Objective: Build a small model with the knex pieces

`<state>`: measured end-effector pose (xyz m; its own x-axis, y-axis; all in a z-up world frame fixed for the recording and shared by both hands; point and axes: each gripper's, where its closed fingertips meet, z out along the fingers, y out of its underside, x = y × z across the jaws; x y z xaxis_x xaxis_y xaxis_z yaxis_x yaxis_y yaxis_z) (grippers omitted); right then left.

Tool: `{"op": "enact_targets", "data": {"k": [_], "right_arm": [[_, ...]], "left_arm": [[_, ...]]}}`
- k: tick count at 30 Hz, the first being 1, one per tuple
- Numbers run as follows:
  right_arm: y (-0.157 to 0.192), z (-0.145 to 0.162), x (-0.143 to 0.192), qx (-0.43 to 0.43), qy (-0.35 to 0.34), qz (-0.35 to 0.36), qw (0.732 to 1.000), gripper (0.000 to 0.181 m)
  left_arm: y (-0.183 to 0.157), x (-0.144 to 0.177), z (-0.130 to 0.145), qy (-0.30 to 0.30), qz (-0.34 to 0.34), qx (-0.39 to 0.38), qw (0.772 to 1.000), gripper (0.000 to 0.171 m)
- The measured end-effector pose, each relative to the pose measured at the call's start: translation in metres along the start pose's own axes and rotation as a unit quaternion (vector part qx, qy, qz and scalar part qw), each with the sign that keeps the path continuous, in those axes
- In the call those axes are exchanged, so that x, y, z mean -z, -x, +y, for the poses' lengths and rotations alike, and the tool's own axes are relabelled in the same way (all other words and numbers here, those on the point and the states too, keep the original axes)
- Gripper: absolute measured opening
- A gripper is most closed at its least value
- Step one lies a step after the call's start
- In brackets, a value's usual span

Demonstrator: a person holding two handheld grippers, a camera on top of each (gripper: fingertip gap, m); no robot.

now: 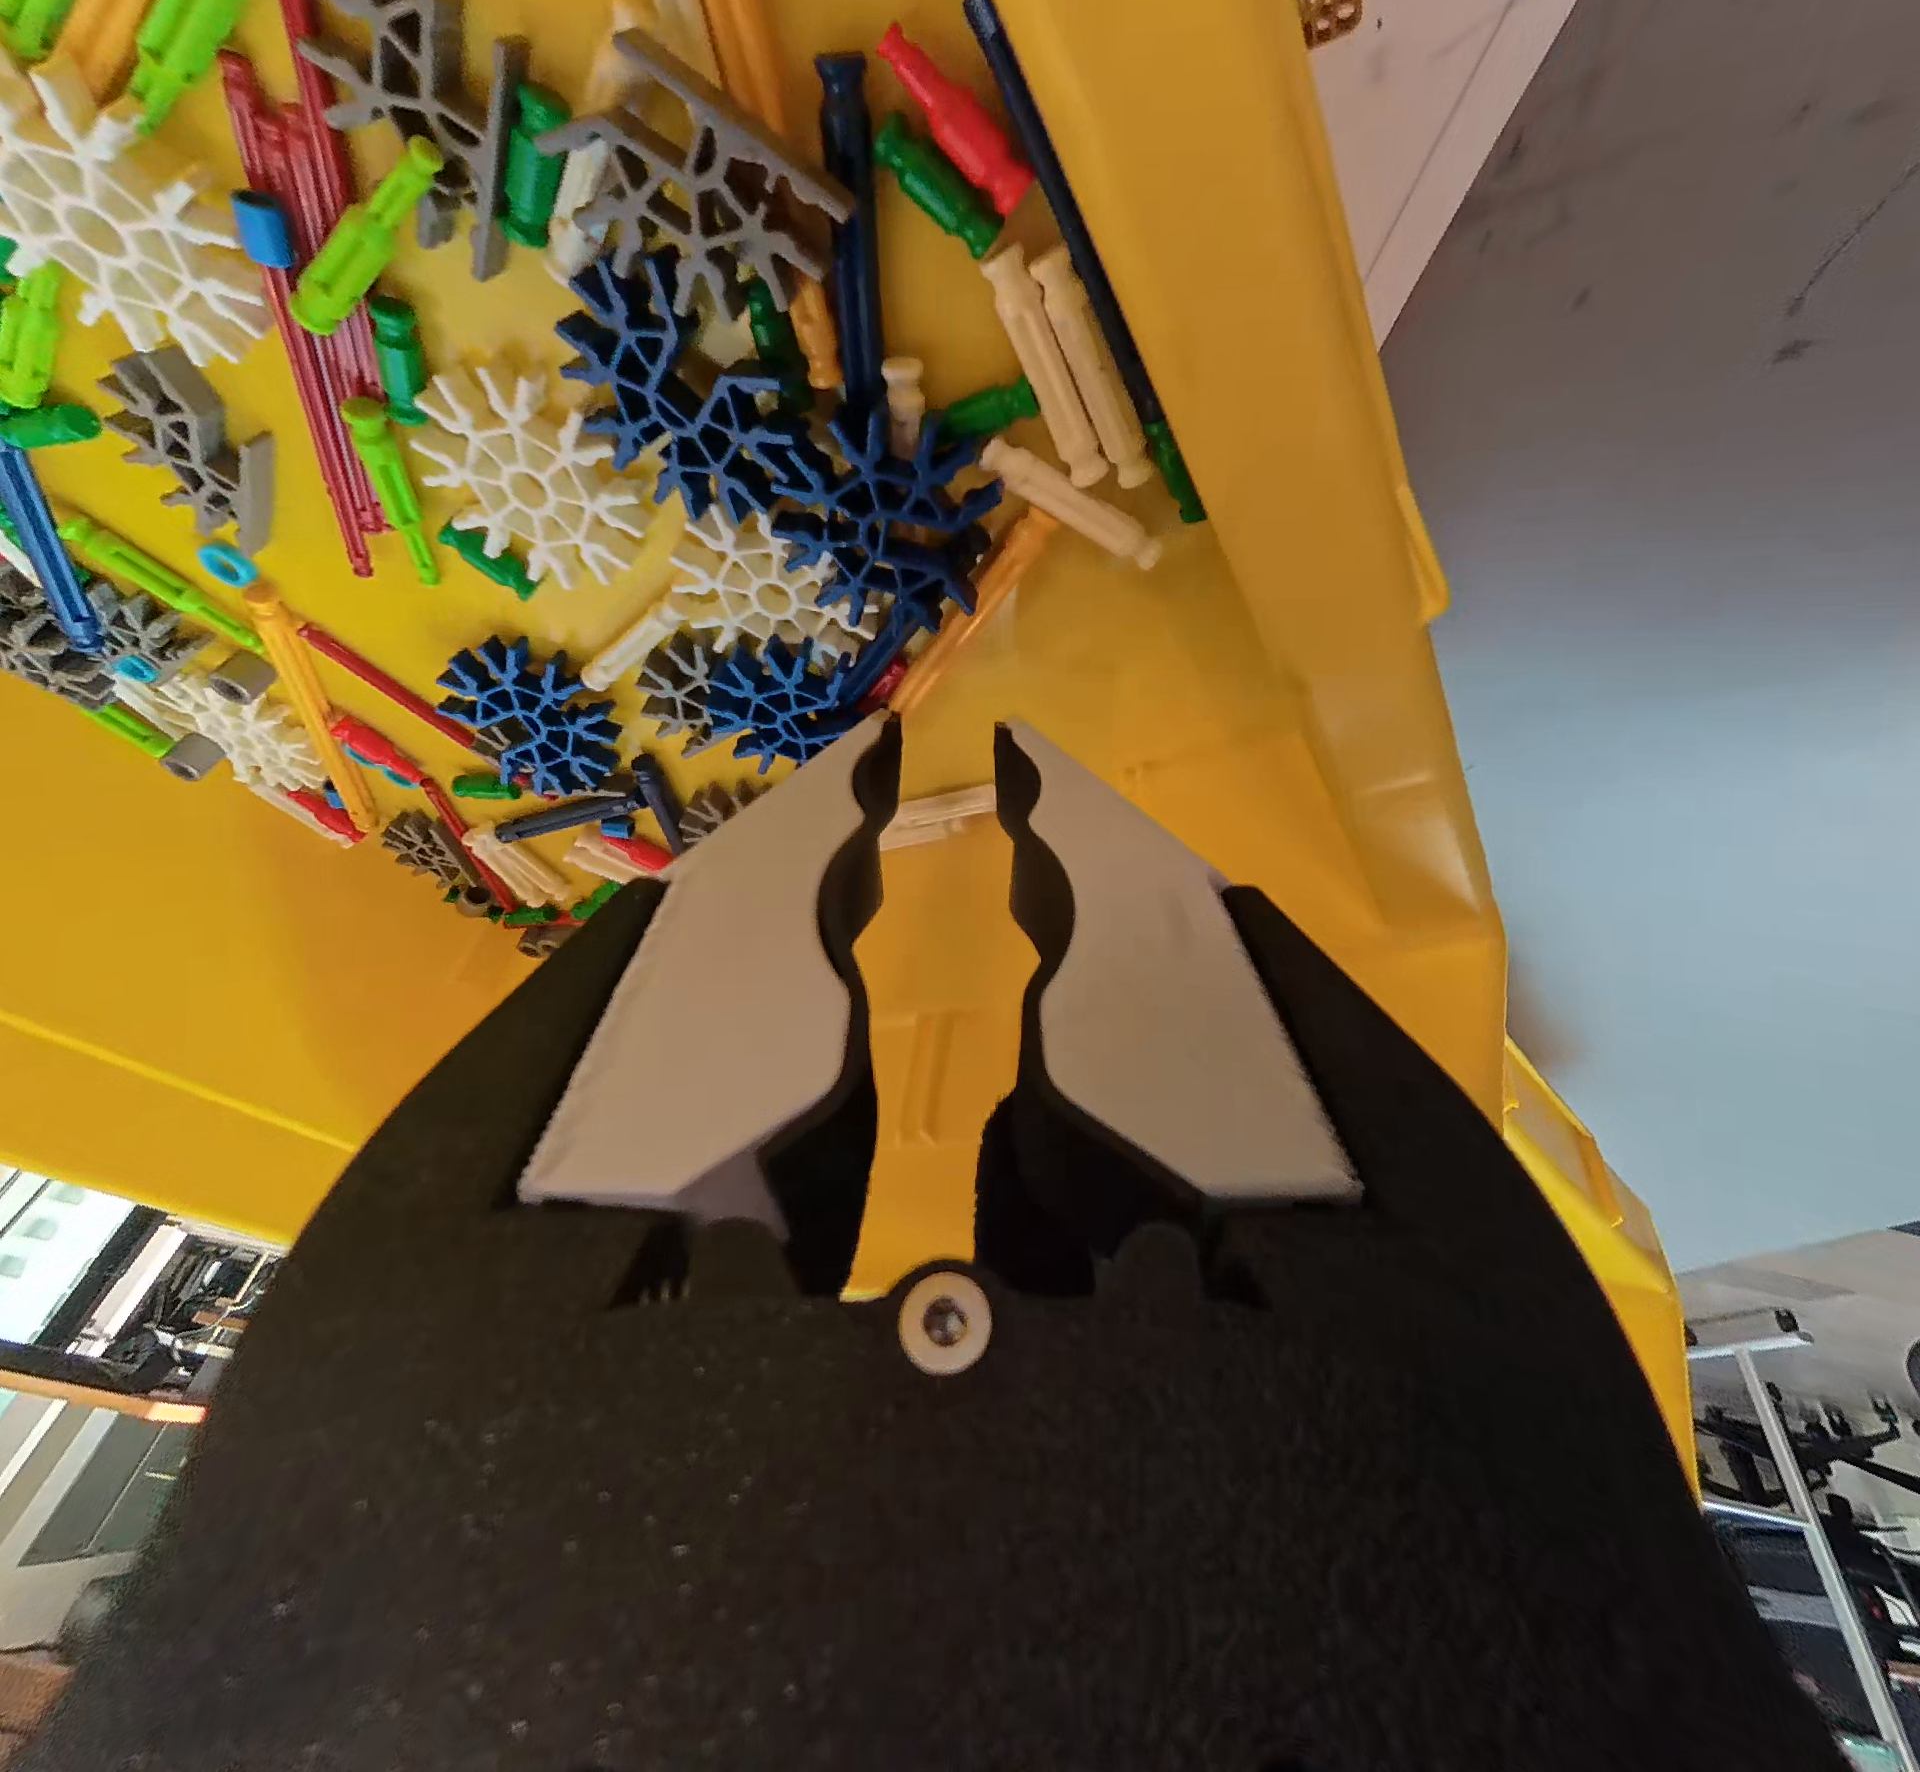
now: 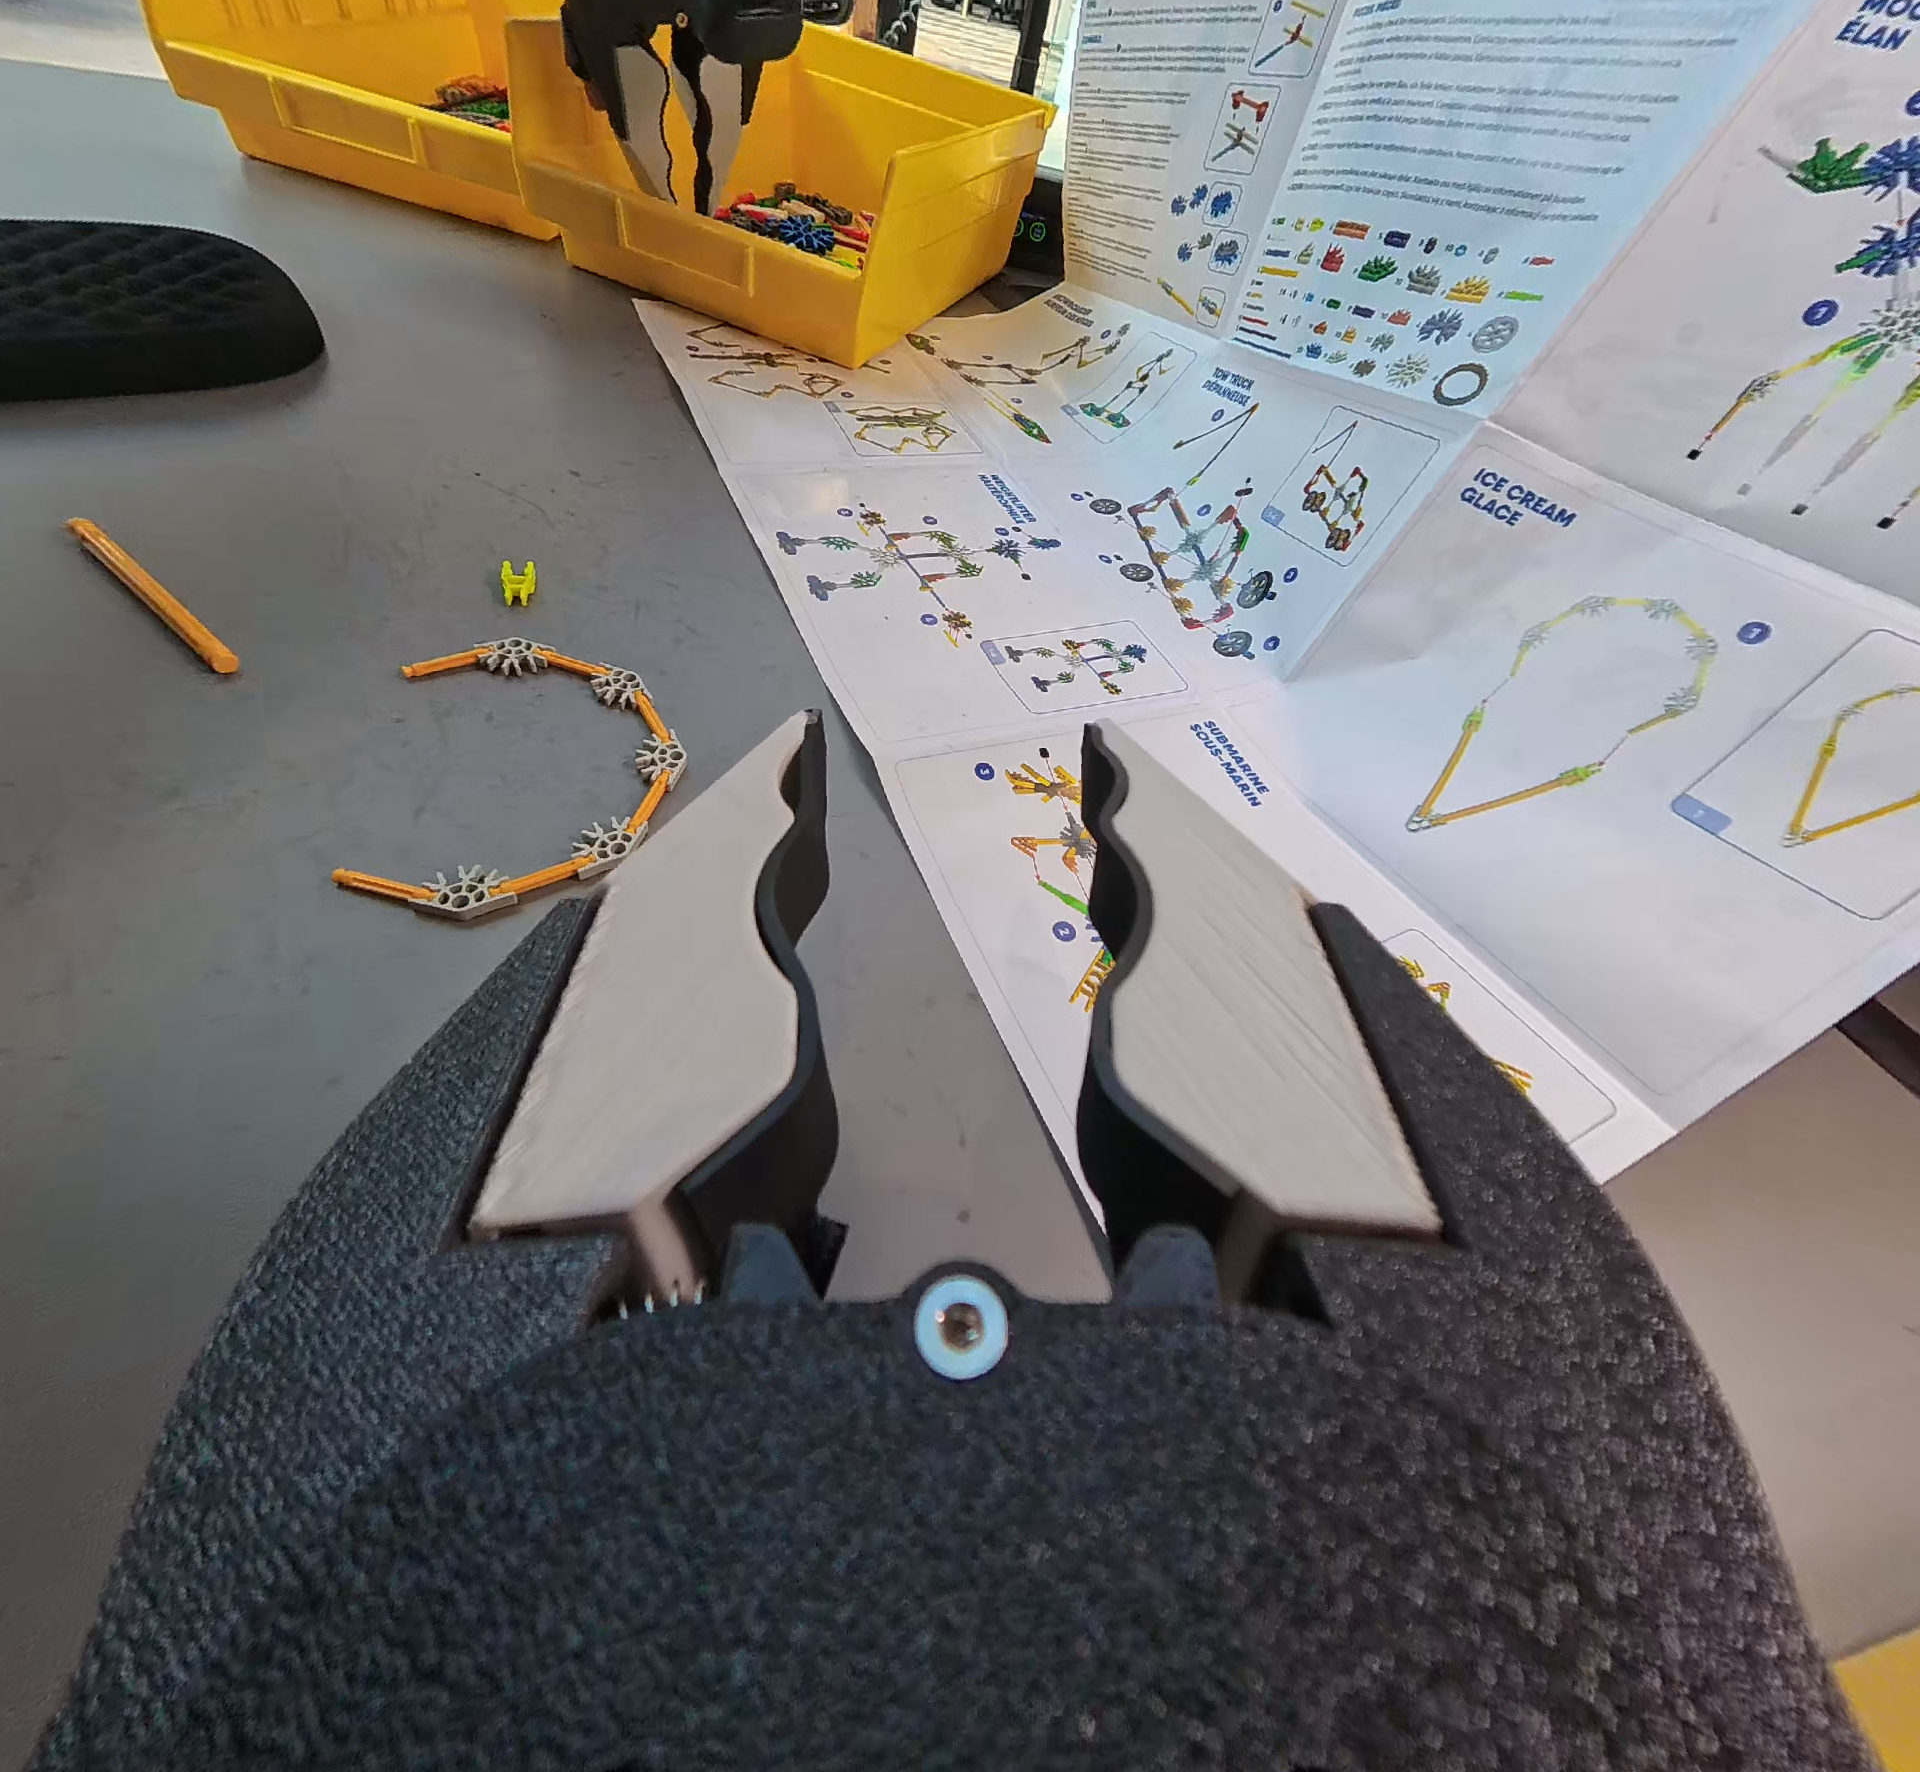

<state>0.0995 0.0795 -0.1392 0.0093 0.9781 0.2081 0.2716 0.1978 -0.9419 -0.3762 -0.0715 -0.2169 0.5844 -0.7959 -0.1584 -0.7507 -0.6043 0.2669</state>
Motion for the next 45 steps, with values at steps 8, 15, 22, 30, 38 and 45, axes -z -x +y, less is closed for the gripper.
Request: {"op": "enact_targets", "data": {"k": [8,15,22,30,38,45], "right_arm": [[0.0,0.001,-0.001,0.0,0.002,0.0,1.0,0.047],[0.004,0.004,-0.002,0.014,0.013,-0.003,1.0,0.047],[0.005,0.003,-0.002,0.019,0.016,-0.003,1.0,0.046],[0.007,0.0,-0.002,0.023,0.014,-0.001,1.0,0.046],[0.011,-0.005,-0.002,0.029,0.01,-0.006,1.0,0.046],[0.014,-0.007,-0.001,0.032,0.007,-0.009,0.999,0.046]], "left_arm": [[-0.001,-0.013,-0.005,0.008,0.02,0.007,1.0,0.011],[0.0,-0.007,-0.006,-0.002,-0.004,0.004,1.0,0.005],[0.008,0.037,-0.002,-0.071,-0.033,0.06,0.995,0.005],[-0.021,0.124,-0.062,-0.318,0.072,0.178,0.928,0.006],[-0.178,0.133,-0.197,-0.342,0.264,0.162,0.887,0.006],[-0.227,0.106,-0.252,-0.359,0.289,0.161,0.873,0.006]]}}
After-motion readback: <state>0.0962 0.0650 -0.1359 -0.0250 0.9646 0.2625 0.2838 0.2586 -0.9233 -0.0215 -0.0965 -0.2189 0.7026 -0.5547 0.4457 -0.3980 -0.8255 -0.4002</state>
